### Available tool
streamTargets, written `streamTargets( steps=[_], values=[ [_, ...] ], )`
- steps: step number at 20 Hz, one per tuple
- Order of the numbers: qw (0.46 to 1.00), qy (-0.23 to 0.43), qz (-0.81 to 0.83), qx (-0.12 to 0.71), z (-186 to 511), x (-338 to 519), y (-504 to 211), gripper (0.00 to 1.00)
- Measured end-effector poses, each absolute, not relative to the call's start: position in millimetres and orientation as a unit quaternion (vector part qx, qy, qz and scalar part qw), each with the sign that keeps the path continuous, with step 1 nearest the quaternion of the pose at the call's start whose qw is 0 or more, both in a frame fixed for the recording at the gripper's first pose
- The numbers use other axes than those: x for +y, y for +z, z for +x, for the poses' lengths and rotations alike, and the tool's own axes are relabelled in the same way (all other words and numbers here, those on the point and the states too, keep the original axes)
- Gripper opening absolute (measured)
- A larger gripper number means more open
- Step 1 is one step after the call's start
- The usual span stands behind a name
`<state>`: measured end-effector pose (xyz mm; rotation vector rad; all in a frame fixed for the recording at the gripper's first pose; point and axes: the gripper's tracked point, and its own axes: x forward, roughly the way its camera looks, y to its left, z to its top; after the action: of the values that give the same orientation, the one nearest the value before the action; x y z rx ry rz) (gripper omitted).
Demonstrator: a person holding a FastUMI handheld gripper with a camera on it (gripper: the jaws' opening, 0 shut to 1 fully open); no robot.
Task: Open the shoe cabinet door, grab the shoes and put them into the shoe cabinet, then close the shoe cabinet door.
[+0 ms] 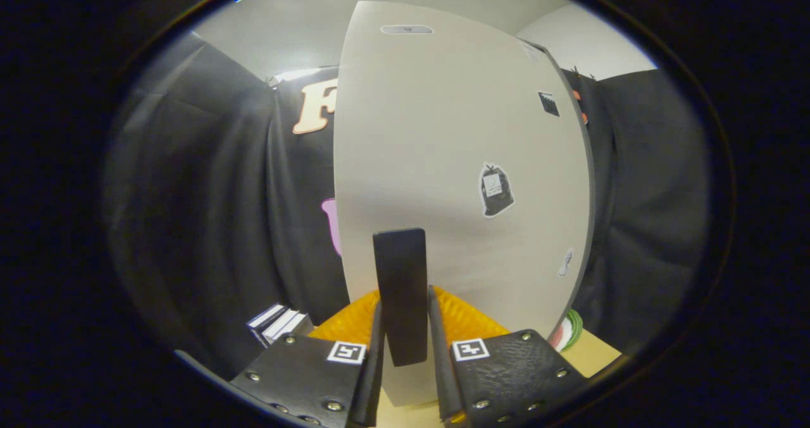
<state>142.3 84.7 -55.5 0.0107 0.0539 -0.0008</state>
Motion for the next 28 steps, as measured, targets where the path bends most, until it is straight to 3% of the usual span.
streamTargets(
  steps=[14,25,27,28],
  values=[
    [0.995,0.093,-0.011,0.035,37.8,-22.0,-46.3,0.36],
    [0.999,0.029,-0.003,0.035,-0.6,-152.4,-40.4,0.35],
    [1.0,0.007,-0.011,0.024,0.0,-180.9,-35.4,0.19],
    [1.0,0.006,-0.013,0.021,1.3,-185.7,-35.7,0.19]
  ],
)
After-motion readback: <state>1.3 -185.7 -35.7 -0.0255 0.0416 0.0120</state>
